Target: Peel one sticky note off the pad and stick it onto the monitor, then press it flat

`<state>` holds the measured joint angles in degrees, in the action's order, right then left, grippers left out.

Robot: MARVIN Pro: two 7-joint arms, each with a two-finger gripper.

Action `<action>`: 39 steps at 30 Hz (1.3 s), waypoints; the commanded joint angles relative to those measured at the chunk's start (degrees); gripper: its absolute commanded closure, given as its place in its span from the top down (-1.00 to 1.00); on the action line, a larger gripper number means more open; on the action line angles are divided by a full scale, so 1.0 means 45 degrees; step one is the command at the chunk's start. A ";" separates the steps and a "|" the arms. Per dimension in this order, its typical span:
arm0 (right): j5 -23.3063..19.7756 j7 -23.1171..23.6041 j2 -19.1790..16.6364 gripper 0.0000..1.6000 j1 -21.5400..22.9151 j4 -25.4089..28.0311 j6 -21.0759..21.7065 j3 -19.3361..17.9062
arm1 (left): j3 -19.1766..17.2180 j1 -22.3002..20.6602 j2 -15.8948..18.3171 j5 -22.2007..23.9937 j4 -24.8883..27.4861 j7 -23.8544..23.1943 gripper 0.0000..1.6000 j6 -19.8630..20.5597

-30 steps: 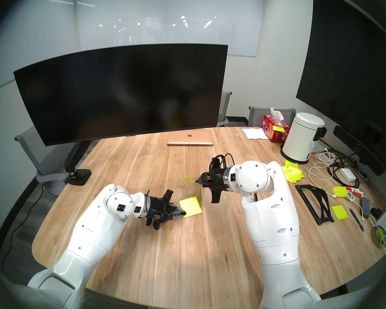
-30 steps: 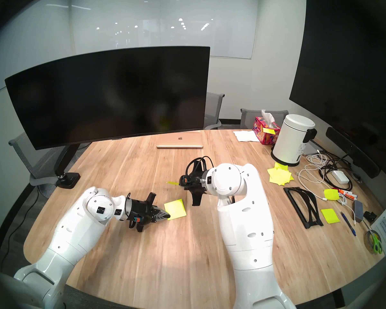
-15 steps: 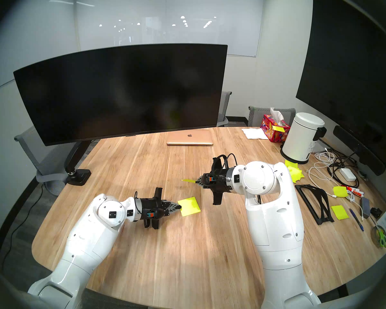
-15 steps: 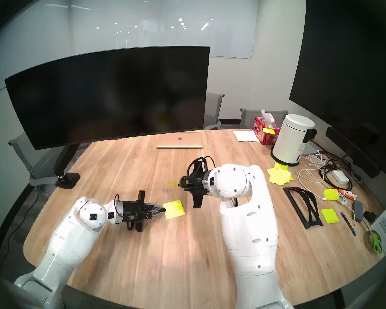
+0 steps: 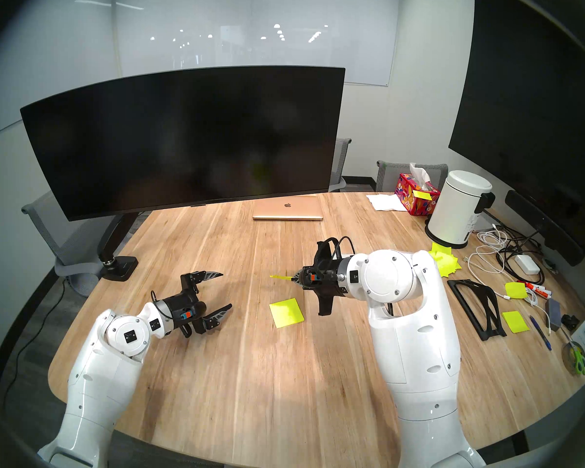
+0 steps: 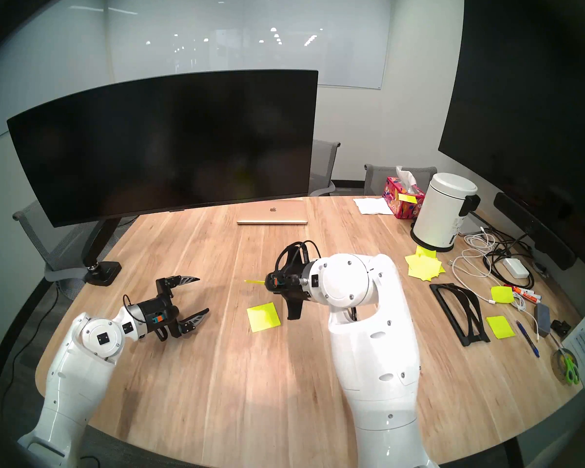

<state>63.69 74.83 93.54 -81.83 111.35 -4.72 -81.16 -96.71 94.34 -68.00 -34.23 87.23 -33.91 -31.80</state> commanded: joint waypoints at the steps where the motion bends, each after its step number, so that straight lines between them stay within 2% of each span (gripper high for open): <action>1: 0.0719 -0.1016 -0.0106 -1.00 -0.0156 0.0666 0.0010 0.0513 | -0.0341 0.1106 -0.0545 -0.0543 0.1074 0.0948 1.00 0.0340; 2: 0.0959 -0.1158 -0.0129 -1.00 -0.0217 0.0728 -0.0126 0.0647 | -0.0343 0.1134 -0.0576 -0.0613 0.1108 0.1008 1.00 0.0372; 4: 0.0895 -0.1419 -0.0188 -1.00 -0.0388 0.0791 0.0193 0.0812 | -0.0365 0.1222 -0.0662 -0.0820 0.1214 0.1182 1.00 0.0467; 8: 0.1476 -0.2081 -0.0315 -1.00 -0.0734 0.1074 0.0446 0.1173 | -0.0375 0.1274 -0.0748 -0.1011 0.1280 0.1319 1.00 0.0539; 15: 0.2062 -0.2858 -0.0453 -1.00 -0.1147 0.1473 0.0796 0.1484 | -0.0396 0.1305 -0.0823 -0.1157 0.1321 0.1405 1.00 0.0575; 29: 0.2080 -0.3520 -0.0558 -1.00 -0.1273 0.1306 0.1433 0.1728 | -0.0428 0.1268 -0.0890 -0.1339 0.1338 0.1512 1.00 0.0385; 39: 0.2043 -0.3742 -0.0543 -1.00 -0.1297 0.1108 0.1573 0.1635 | -0.0622 0.0961 -0.1228 -0.0420 0.1502 0.1621 1.00 0.0017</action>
<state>73.26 59.25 90.61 -88.23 115.88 2.17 -73.46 -98.96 99.90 -72.67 -38.72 92.26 -27.53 -30.58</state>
